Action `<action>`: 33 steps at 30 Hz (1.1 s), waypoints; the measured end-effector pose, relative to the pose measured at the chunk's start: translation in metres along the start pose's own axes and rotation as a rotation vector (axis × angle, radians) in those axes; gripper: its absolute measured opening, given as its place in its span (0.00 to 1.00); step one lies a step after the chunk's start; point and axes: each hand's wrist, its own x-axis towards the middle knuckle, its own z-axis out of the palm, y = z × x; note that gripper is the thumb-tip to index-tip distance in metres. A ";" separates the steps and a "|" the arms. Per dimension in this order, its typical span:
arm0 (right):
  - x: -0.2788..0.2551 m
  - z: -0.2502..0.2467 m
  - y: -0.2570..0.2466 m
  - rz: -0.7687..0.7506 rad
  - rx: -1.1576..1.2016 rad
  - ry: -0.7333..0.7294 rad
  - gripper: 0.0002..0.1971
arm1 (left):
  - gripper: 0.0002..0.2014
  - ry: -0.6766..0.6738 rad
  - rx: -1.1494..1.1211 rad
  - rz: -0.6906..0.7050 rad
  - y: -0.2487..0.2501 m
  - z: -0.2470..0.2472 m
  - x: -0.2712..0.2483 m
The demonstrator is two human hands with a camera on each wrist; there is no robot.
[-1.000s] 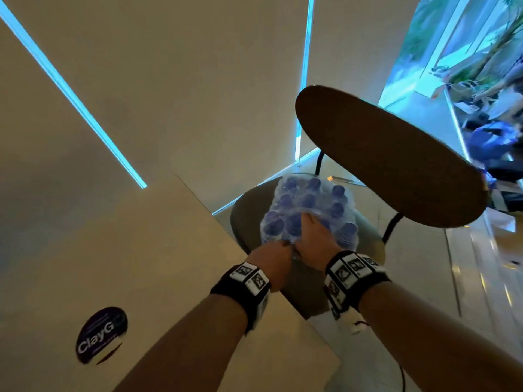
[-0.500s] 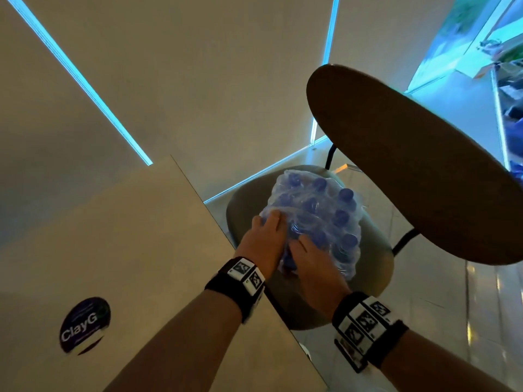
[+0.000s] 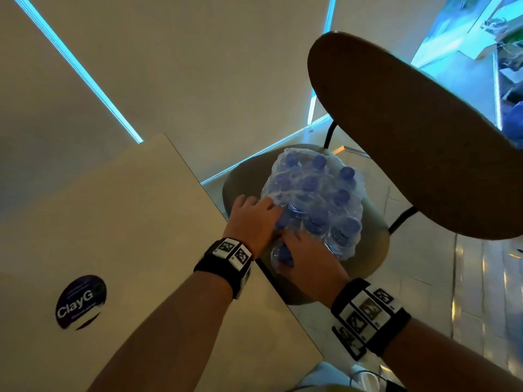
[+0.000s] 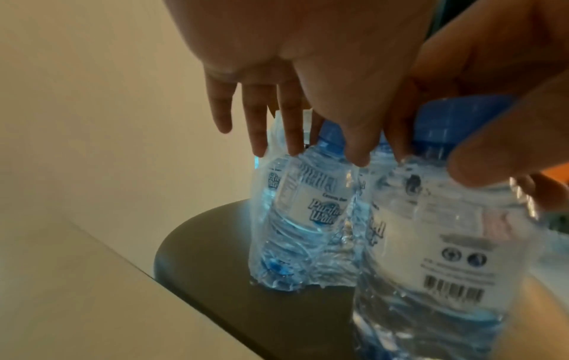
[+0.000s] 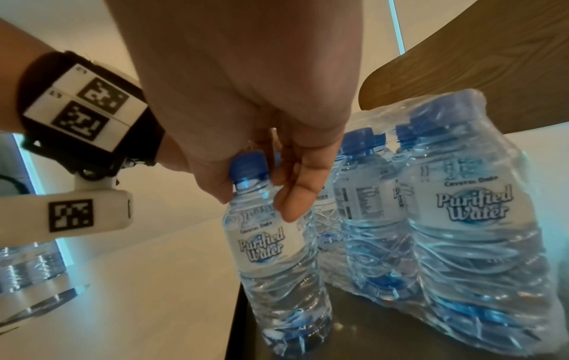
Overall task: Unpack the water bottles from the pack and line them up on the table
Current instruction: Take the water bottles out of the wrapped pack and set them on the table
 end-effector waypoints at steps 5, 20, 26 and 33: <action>-0.015 0.003 -0.021 -0.022 -0.011 0.006 0.10 | 0.22 0.136 -0.336 -0.165 -0.014 -0.005 -0.053; -0.028 0.173 -0.284 -0.572 -0.130 -0.325 0.08 | 0.18 0.459 -0.588 -1.107 -0.124 -0.010 -0.487; -0.031 0.245 -0.390 -0.695 -0.204 -0.397 0.11 | 0.16 0.512 -0.565 -1.231 -0.150 -0.008 -0.587; -0.036 0.287 -0.452 -0.645 -0.141 -0.393 0.13 | 0.14 0.567 -0.640 -1.251 -0.168 0.006 -0.631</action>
